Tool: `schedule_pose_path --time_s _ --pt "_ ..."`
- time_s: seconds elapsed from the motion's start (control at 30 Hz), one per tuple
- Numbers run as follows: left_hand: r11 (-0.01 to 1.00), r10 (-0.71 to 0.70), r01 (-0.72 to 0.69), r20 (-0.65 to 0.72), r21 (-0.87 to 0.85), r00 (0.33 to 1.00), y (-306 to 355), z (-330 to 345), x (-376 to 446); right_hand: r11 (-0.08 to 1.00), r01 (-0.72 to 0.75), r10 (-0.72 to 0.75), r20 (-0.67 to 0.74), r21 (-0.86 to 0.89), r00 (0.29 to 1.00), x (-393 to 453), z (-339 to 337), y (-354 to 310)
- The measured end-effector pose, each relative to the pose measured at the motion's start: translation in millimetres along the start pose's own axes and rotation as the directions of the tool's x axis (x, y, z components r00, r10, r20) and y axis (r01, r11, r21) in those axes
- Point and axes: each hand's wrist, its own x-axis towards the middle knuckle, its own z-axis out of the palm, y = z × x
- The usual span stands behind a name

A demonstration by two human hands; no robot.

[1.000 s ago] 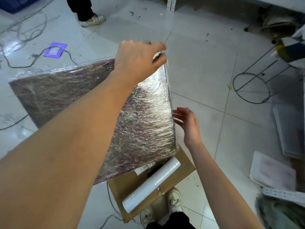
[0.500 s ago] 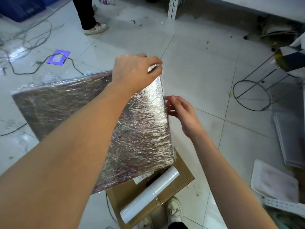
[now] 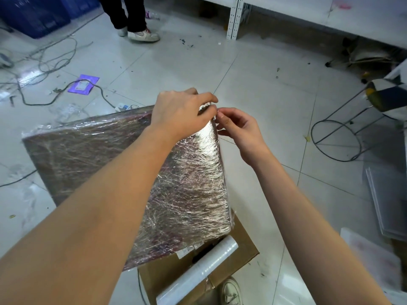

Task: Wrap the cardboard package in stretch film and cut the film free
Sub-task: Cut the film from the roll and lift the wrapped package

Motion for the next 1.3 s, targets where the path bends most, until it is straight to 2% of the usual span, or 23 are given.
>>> schedule_pose_path --time_s 0.23,0.7,0.9,1.17,1.23,1.3 --pt "1.000 0.005 -0.005 0.014 -0.004 1.000 -2 -1 2 0.999 0.031 -0.032 -0.044 -0.022 0.999 8 3 -8" --pt "0.998 0.067 -0.067 0.003 -0.023 0.998 -2 0 -4 0.989 -0.082 0.085 -0.021 0.123 0.996 11 5 -3" --pt "0.997 0.073 -0.073 0.022 0.003 0.997 -4 0 -2 0.976 -0.129 0.144 -0.080 0.173 0.986 10 12 -3" --pt "0.998 0.048 -0.050 -0.041 -0.039 0.998 0 3 1 0.954 -0.143 0.194 -0.180 0.262 0.964 9 22 2" --pt "0.998 0.048 -0.051 -0.052 -0.041 0.997 0 3 3 0.939 -0.156 0.225 -0.206 0.306 0.952 10 25 4" --pt "0.998 0.035 -0.038 -0.055 -0.046 0.998 0 3 7 0.899 -0.235 0.326 -0.207 0.369 0.923 12 29 6"
